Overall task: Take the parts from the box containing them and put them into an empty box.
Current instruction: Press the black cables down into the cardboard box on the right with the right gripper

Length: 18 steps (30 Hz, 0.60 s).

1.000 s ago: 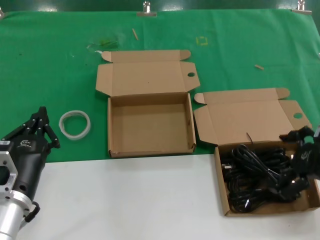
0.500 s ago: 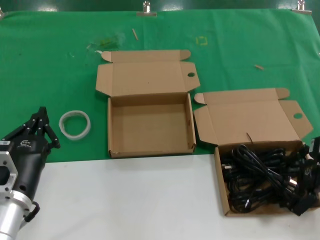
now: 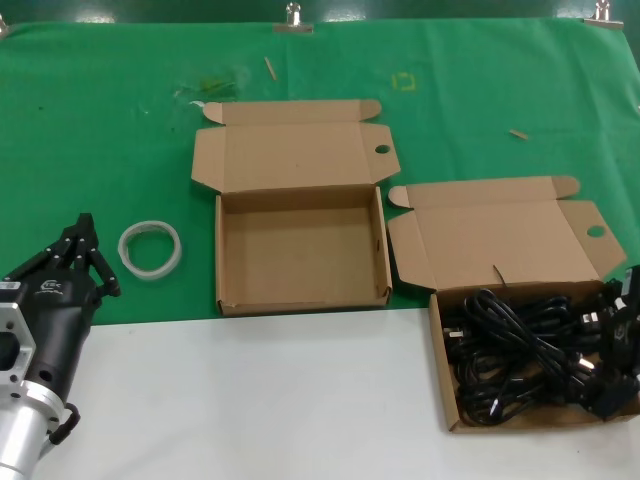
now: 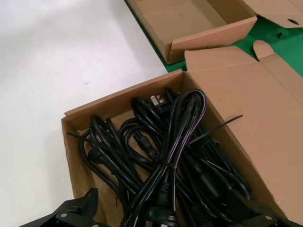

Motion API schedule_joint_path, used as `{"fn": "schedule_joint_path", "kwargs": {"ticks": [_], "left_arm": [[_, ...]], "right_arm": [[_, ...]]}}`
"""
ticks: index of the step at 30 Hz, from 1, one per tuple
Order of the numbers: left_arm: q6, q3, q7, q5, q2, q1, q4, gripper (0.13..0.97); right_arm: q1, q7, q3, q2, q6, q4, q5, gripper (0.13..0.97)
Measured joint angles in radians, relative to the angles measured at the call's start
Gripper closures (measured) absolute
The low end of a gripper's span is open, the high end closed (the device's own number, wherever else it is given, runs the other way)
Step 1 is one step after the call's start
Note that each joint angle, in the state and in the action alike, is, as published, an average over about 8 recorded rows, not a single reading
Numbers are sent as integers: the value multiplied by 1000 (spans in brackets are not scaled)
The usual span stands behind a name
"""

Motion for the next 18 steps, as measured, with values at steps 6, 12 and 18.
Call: {"fn": "schedule_joint_path", "kwargs": {"ticks": [6, 12, 18], "left_arm": [[0, 0, 0, 0, 0, 0, 0, 957], [0, 0, 0, 0, 0, 0, 0, 957], [0, 0, 0, 0, 0, 0, 0, 957]], "right_arm": [[-18, -6, 12, 9, -2, 13, 5, 158], [-32, -8, 20, 10, 2, 20, 4, 230], [-29, -9, 22, 1, 8, 18, -4, 315]]}}
